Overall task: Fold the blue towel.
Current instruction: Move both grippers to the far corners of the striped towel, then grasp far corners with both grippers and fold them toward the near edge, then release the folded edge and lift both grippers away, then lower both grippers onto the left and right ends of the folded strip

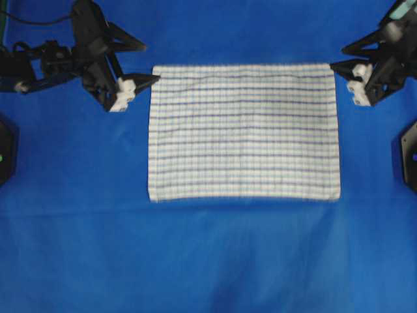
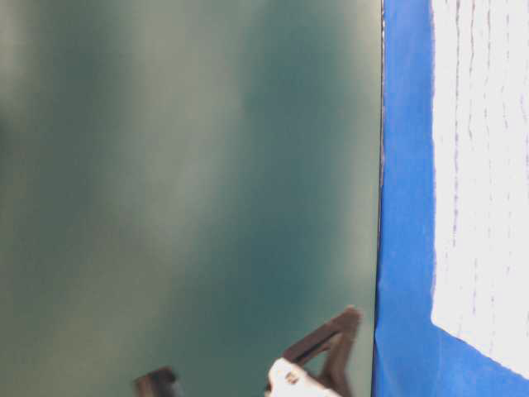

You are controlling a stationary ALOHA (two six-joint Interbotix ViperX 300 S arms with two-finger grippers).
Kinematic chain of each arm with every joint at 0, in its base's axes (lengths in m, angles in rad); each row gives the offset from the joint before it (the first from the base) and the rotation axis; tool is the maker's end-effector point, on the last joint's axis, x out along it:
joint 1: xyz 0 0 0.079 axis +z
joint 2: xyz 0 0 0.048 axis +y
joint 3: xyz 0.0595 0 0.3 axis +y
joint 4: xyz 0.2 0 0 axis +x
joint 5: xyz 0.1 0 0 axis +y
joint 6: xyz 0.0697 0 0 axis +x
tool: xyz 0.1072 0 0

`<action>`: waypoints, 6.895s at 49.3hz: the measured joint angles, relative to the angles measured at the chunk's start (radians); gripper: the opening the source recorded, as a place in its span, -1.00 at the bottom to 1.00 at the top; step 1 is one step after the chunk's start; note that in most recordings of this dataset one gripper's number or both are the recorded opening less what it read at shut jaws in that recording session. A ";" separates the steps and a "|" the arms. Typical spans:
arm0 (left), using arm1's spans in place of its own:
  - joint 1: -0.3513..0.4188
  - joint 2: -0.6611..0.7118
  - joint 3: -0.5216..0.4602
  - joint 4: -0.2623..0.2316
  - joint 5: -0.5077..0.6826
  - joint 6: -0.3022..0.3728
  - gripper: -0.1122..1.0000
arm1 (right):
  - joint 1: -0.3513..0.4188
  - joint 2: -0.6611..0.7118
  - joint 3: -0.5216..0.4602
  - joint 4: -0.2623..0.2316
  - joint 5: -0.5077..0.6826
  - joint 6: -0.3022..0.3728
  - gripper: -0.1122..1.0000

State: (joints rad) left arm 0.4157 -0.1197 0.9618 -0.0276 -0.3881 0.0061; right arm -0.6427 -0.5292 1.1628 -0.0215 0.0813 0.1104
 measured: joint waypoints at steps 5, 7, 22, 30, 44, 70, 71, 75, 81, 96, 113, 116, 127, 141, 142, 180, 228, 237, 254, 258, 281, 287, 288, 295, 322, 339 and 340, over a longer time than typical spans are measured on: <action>0.032 0.069 -0.014 0.000 -0.002 0.002 0.79 | -0.028 0.092 -0.005 -0.011 -0.034 0.000 0.25; 0.044 0.095 -0.017 0.000 -0.005 0.002 0.79 | -0.037 0.124 -0.005 -0.012 -0.052 -0.002 0.25; 0.109 0.249 -0.038 0.002 -0.061 0.005 0.79 | -0.091 0.304 -0.025 -0.018 -0.158 -0.012 0.25; 0.112 0.293 -0.061 0.000 -0.061 0.005 0.78 | -0.097 0.371 -0.037 -0.023 -0.175 -0.014 0.25; 0.112 0.307 -0.066 0.000 -0.020 0.011 0.38 | -0.107 0.440 -0.054 -0.025 -0.218 -0.017 0.00; 0.083 0.302 -0.081 0.005 0.040 0.086 -0.73 | -0.107 0.442 -0.060 -0.025 -0.193 -0.014 -0.70; 0.083 0.302 -0.081 0.006 0.041 0.087 -0.73 | -0.107 0.442 -0.060 -0.025 -0.195 -0.014 -0.70; 0.083 0.293 -0.083 0.006 0.054 0.094 -0.73 | -0.107 0.436 -0.060 -0.025 -0.190 -0.006 -0.70; 0.081 0.249 -0.084 0.005 0.101 0.095 -0.73 | -0.107 0.400 -0.058 -0.023 -0.179 0.000 -0.70; 0.078 0.130 -0.084 0.006 0.126 0.097 -0.73 | -0.100 0.236 -0.046 -0.014 -0.074 0.002 -0.70; 0.031 0.110 -0.084 0.006 0.132 0.086 -0.73 | -0.046 0.124 -0.008 0.026 -0.031 0.006 -0.70; 0.003 0.098 -0.078 0.005 0.138 0.078 -0.73 | -0.014 0.106 0.000 0.034 -0.018 0.014 -0.70; -0.124 0.038 -0.049 0.003 0.183 0.061 -0.73 | 0.143 0.017 0.040 0.066 0.031 0.109 -0.70; -0.259 0.009 -0.012 0.003 0.236 -0.003 -0.73 | 0.376 -0.054 0.069 0.072 0.112 0.232 -0.70; -0.272 0.008 -0.011 0.003 0.239 -0.008 -0.73 | 0.394 -0.054 0.069 0.072 0.117 0.239 -0.70; -0.534 -0.015 0.002 0.003 0.247 -0.189 -0.73 | 0.778 -0.054 0.072 0.074 0.155 0.423 -0.70; -0.503 -0.012 -0.009 0.003 0.247 -0.189 -0.05 | 0.805 0.025 0.008 0.060 0.155 0.425 0.40; -0.503 -0.038 -0.012 0.005 0.265 -0.178 0.80 | 0.805 0.008 -0.026 0.025 0.195 0.425 0.31; -0.397 -0.091 -0.012 0.003 0.299 -0.133 0.75 | 0.655 -0.055 -0.043 -0.115 0.299 0.425 0.31; -0.373 -0.091 -0.014 0.003 0.301 -0.117 0.75 | 0.607 -0.061 -0.043 -0.143 0.324 0.425 0.31; -0.316 0.000 -0.032 0.003 0.296 -0.091 0.75 | 0.503 0.034 -0.034 -0.190 0.328 0.423 0.31; -0.290 0.069 -0.038 0.003 0.273 -0.091 0.75 | 0.465 0.100 -0.025 -0.199 0.282 0.425 0.31; -0.285 0.081 -0.038 0.003 0.267 -0.091 0.75 | 0.460 0.112 -0.023 -0.201 0.273 0.425 0.31; -0.265 0.155 -0.041 0.003 0.221 -0.091 0.75 | 0.437 0.190 -0.018 -0.209 0.229 0.425 0.31; -0.250 0.196 -0.055 0.003 0.281 -0.087 -0.32 | 0.414 0.278 -0.020 -0.216 0.175 0.416 -0.38; -0.272 0.184 -0.080 0.003 0.360 -0.066 -0.77 | 0.416 0.233 -0.018 -0.216 0.181 0.405 -0.75; -0.272 0.179 -0.080 0.003 0.370 -0.064 -0.77 | 0.416 0.225 -0.020 -0.216 0.181 0.405 -0.75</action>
State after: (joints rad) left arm 0.1442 0.0598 0.8820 -0.0245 -0.0184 -0.0583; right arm -0.2270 -0.3037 1.1428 -0.2378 0.2623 0.5154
